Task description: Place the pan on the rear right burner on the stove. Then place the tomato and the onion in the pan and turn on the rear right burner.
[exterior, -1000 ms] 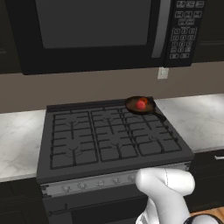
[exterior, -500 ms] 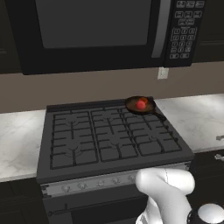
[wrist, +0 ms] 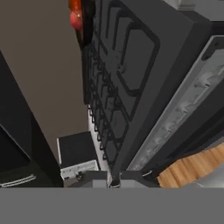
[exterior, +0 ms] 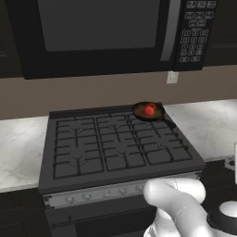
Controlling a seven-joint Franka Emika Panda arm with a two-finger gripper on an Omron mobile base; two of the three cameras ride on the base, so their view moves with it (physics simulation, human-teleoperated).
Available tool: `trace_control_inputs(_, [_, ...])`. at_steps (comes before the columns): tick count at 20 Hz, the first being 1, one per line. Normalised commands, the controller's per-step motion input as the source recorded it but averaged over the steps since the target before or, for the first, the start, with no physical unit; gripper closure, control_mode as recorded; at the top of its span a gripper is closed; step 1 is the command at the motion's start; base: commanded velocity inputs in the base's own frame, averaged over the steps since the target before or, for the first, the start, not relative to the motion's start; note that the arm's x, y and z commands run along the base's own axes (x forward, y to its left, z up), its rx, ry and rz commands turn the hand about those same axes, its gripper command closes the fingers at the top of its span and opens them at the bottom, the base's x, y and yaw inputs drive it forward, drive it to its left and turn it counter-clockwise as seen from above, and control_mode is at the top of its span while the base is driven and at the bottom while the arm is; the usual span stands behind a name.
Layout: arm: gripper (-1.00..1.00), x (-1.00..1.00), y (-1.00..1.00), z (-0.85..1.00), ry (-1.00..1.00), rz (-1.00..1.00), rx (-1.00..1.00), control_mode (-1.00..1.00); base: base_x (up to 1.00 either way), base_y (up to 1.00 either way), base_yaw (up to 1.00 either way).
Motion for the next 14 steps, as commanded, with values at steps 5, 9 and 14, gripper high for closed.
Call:
trace_control_inputs(5, [1.00,0.00,0.00,-0.25,0.00,0.07,0.00,-1.00,0.00,0.00,0.00])
trace_control_inputs(9, [1.00,0.00,0.08,-0.41,0.00,0.08,0.00,-1.00,0.00,0.00,0.00])
trace_control_inputs(14, [1.00,0.00,0.17,-0.30,0.00,0.04,0.00,-1.00,0.00,0.00,0.00])
